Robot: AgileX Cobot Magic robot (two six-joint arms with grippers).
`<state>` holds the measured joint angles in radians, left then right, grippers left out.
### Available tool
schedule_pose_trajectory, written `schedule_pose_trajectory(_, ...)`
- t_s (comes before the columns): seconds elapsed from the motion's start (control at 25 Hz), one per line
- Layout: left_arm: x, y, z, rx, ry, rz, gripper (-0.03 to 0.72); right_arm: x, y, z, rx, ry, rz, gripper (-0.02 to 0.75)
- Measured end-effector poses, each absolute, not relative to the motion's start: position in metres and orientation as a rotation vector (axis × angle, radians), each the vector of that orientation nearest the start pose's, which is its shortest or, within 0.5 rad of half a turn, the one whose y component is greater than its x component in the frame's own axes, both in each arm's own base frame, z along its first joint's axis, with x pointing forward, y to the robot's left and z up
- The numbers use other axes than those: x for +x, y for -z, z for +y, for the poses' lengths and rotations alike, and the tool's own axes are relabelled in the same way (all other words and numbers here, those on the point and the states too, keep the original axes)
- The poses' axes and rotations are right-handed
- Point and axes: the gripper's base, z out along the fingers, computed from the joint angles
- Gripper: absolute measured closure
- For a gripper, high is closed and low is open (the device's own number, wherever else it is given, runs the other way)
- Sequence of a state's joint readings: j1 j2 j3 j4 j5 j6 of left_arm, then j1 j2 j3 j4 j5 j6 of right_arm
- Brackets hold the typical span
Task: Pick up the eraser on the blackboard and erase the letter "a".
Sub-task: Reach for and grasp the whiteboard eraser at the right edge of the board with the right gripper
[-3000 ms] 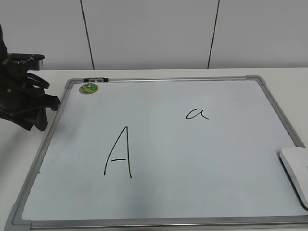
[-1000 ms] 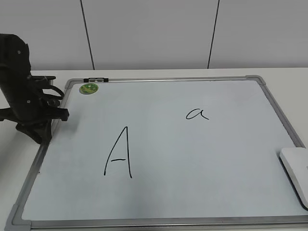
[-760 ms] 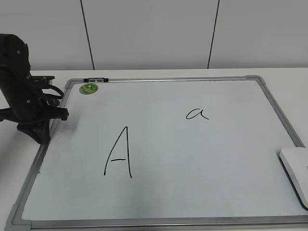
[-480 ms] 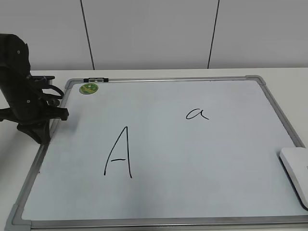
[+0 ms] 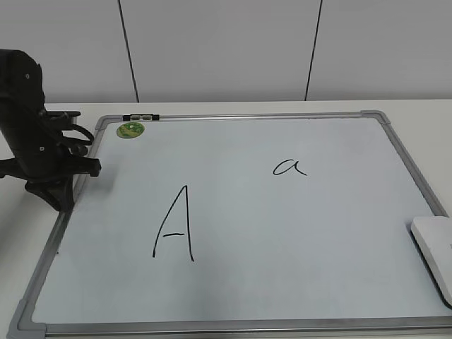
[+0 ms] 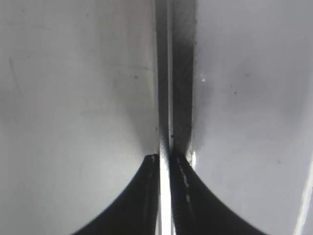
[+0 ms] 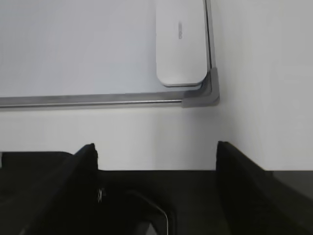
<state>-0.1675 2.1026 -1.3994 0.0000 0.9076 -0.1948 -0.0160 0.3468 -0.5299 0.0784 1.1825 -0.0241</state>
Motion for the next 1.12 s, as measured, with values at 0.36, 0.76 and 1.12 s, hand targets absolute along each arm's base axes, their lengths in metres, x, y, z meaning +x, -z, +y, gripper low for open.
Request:
schedule_pose_trajectory(0.36,0.392,-0.129,-0.066,-0.042,0.013,3.095,0.645,0.073,-0.273,0.003,-0.021,-0.043,2.621,0.162)
schedule_pose_trajectory(0.76,0.392,-0.129,-0.066,-0.042,0.013,3.095,0.645,0.132,-0.264,0.006,-0.115,-0.036,2.762,0.076)
schedule_pose_trajectory(1.12,0.392,-0.129,-0.066,-0.042,0.013,3.095,0.645,0.201,-0.246,0.008,-0.149,-0.047,2.857,0.076)
